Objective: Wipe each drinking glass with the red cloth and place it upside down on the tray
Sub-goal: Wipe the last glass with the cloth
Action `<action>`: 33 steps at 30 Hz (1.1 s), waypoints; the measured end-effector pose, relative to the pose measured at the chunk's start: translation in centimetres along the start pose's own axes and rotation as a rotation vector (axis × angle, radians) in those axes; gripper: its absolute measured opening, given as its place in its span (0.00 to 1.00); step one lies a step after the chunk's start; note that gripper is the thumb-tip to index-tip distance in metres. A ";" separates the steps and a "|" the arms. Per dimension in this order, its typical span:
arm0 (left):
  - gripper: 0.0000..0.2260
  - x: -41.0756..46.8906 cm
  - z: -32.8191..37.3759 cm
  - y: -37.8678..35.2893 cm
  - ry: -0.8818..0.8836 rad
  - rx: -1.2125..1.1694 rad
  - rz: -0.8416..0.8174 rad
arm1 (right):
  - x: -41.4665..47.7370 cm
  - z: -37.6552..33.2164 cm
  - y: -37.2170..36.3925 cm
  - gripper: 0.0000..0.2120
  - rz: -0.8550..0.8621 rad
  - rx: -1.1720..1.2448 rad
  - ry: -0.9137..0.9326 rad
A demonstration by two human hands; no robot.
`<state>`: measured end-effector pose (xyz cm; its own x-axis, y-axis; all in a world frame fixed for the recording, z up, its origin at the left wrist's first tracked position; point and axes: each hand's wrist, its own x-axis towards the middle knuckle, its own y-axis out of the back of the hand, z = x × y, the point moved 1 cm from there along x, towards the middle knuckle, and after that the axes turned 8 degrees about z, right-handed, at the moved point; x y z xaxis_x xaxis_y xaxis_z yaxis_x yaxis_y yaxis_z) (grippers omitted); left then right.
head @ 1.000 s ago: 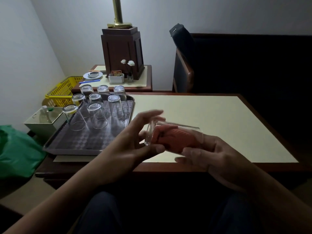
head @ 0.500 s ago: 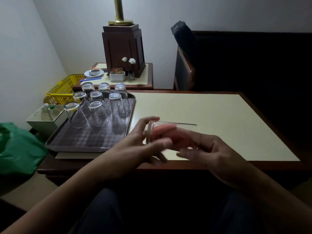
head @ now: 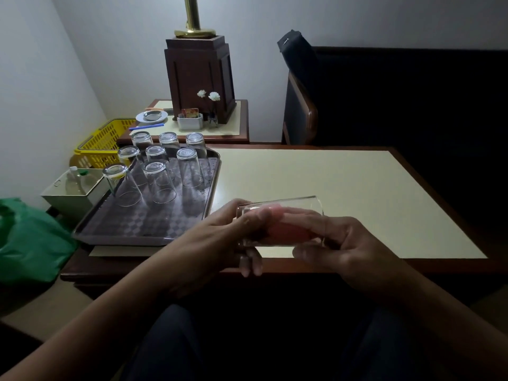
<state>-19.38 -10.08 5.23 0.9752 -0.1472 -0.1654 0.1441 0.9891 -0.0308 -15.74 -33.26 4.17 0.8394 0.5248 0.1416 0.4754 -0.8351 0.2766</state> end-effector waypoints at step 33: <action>0.22 -0.2 0.1 1.6 -0.439 0.193 0.015 | 0.4 -0.4 -0.7 0.18 -0.071 0.550 -0.287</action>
<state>-19.34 -8.46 5.28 0.9501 -0.1578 0.2691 0.1179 0.9802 0.1589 -15.82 -32.43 4.45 0.8017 0.5808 -0.1415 0.5346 -0.8024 -0.2651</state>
